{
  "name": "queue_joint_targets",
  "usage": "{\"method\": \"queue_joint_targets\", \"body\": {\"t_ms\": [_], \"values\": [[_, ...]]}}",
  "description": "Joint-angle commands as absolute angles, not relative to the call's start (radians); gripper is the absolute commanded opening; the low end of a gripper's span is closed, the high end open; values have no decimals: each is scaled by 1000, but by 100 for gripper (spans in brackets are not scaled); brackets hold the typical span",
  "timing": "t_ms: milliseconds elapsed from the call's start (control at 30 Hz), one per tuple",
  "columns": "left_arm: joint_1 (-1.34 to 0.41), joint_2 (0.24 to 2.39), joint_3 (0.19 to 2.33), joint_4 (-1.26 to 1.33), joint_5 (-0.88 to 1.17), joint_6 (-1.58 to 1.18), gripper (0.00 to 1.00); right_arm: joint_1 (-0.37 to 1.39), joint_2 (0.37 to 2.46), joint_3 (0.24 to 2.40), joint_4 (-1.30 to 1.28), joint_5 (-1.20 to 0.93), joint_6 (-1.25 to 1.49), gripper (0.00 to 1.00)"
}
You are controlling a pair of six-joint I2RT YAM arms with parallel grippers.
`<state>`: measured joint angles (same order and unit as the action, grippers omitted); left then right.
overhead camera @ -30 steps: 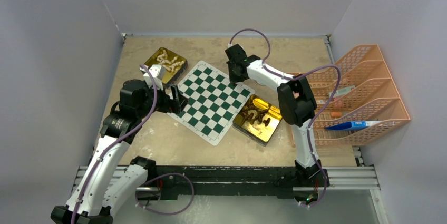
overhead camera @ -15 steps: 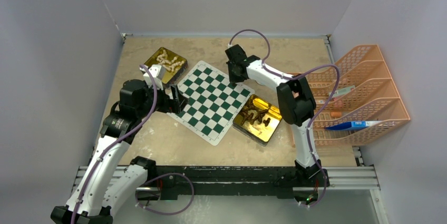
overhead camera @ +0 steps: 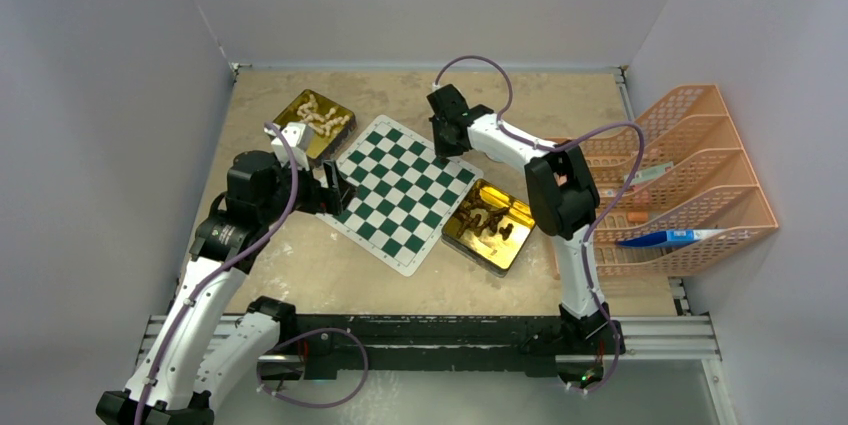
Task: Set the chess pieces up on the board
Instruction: Place the chess piece on the chessboard.
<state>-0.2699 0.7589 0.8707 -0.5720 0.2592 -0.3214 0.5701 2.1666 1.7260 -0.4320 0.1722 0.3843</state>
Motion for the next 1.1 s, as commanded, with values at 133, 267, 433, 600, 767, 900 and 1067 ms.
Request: {"method": "queue_joint_targets", "body": {"t_ms": [133, 267, 433, 600, 767, 900, 1067], "values": [[-275, 761, 876, -557, 253, -322, 93, 577, 2146, 1746, -431, 158, 390, 20], [-275, 767, 877, -557, 252, -321, 93, 577, 2143, 1743, -426, 155, 393, 21], [-275, 771, 876, -560, 245, -324, 93, 577, 2137, 1751, -431, 167, 390, 26], [-275, 777, 877, -558, 247, -322, 93, 577, 2146, 1758, -434, 167, 389, 33], [-275, 778, 876, -560, 246, -322, 93, 578, 2156, 1768, -440, 169, 391, 30], [-275, 779, 876, -560, 244, -323, 93, 577, 2149, 1769, -437, 168, 389, 22], [-275, 779, 876, -560, 244, -324, 93, 577, 2122, 1758, -431, 169, 386, 19]]}}
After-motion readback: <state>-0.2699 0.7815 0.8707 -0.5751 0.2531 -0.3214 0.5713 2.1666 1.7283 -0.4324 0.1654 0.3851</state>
